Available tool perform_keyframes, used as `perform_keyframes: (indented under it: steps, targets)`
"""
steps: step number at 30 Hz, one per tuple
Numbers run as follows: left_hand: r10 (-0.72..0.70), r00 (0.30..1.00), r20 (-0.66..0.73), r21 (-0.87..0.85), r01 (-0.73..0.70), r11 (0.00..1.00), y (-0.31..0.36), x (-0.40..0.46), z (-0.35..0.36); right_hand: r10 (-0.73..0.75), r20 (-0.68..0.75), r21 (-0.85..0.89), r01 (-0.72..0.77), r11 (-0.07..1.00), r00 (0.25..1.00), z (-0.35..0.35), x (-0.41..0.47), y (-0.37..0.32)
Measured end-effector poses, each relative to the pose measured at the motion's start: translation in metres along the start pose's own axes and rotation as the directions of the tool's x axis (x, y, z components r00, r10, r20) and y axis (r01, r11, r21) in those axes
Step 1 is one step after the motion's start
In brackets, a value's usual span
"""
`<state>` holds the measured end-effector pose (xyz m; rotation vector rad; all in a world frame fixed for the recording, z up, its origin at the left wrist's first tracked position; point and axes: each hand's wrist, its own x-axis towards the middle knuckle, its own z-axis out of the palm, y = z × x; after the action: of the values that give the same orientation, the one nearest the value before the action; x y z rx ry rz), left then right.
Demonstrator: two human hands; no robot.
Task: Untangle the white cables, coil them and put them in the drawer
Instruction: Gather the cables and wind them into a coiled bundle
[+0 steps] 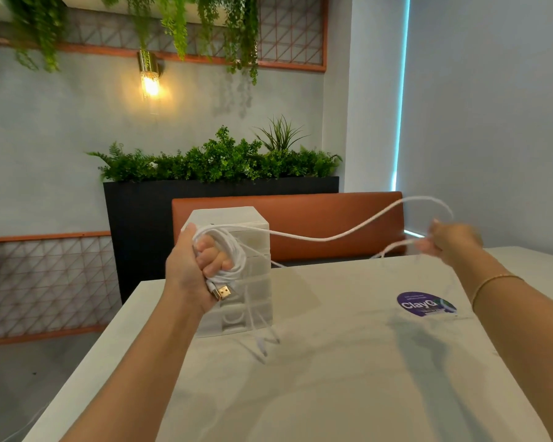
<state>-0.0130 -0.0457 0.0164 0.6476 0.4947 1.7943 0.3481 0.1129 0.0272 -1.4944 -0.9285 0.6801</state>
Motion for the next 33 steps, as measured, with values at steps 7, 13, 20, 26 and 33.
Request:
perform_keyframes:
  steps: [7, 13, 20, 26, 33]
  targets:
    - [-0.045, 0.997, 0.064, 0.027, 0.043, 0.999, -0.002, -0.001, 0.001, -0.230, 0.280, -0.780, 0.360, 0.511, 0.932, 0.008, -0.021, -0.025]
    - [-0.056, 0.998, 0.042, -0.005, 0.056, 0.998, 0.001, 0.001, -0.009, 0.088, 0.409, -0.556, 0.172, 0.813, 0.908, -0.009, -0.016, -0.002]
    - [-0.129, 0.988, 0.079, 0.048, 0.126, 0.991, -0.016, -0.001, -0.003, -0.025, 0.682, 0.024, 0.011, 1.000, 0.731, 0.018, -0.046, -0.024]
    - [-0.148, 0.987, 0.064, 0.114, 0.140, 0.984, -0.023, -0.007, 0.001, -0.290, 0.470, -0.454, 0.509, 0.731, 0.834, 0.038, -0.046, -0.028]
    - [-0.148, 0.988, 0.043, 0.102, 0.144, 0.984, -0.015, -0.006, -0.004, 0.165, 0.422, -0.823, 0.300, 0.483, 0.891, -0.001, -0.029, -0.012]
